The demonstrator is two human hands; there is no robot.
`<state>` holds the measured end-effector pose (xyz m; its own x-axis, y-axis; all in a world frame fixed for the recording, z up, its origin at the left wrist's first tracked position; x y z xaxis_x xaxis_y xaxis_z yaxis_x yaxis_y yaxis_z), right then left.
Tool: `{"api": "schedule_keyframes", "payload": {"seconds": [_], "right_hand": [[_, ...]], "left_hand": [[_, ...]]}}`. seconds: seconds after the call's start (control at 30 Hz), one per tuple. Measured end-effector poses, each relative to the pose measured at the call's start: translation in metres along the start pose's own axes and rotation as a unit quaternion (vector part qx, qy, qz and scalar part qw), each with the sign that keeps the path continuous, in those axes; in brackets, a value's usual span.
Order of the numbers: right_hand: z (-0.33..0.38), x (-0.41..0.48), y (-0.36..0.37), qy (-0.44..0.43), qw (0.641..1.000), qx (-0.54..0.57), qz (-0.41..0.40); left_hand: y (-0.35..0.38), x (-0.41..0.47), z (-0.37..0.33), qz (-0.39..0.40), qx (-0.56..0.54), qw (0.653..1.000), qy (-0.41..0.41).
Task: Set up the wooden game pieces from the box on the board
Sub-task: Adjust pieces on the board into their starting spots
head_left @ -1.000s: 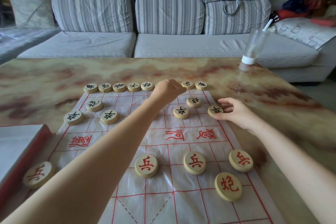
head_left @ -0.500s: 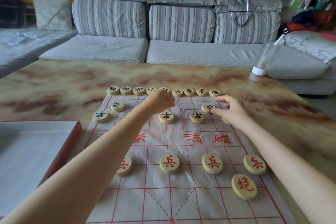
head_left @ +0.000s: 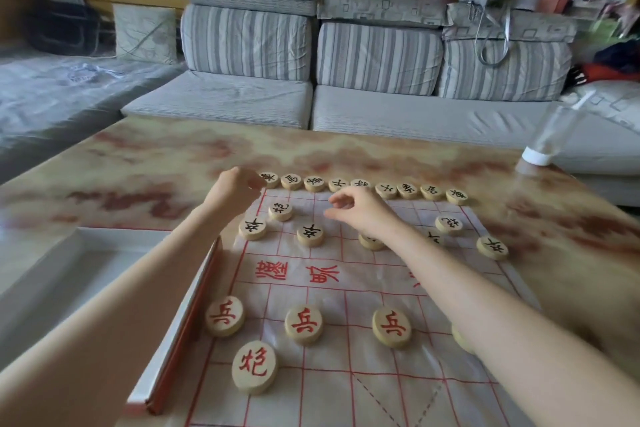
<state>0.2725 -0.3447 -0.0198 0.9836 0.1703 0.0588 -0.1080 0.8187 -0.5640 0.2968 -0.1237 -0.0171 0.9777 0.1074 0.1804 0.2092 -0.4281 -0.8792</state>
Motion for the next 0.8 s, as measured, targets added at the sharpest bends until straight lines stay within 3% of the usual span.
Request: {"api": "schedule_keyframes", "payload": {"seconds": [0.2, 0.43, 0.8], "right_hand": [[0.018, 0.031, 0.052, 0.015, 0.998, -0.058, 0.01], [0.022, 0.045, 0.067, -0.016, 0.986, -0.162, -0.028], [0.01, 0.059, 0.079, 0.013, 0.99, -0.14, 0.002]], "left_hand": [[0.015, 0.024, 0.039, 0.001, -0.016, 0.999, -0.042], [0.029, 0.058, 0.029, 0.003, 0.009, 0.999, 0.035], [0.048, 0.08, 0.023, 0.065, 0.036, 0.99, 0.119]]}}
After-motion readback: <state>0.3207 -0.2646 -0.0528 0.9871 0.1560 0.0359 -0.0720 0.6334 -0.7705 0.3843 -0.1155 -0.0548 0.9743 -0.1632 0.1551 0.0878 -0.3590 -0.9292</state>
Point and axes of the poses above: each hand's wrist, its own x-axis towards the middle knuckle, its own y-axis out of the palm, z = x × y, the point moved 4 cm from there along x, towards the middle knuckle, and after that the axes turned 13 degrees about x, right-handed, at the moved point
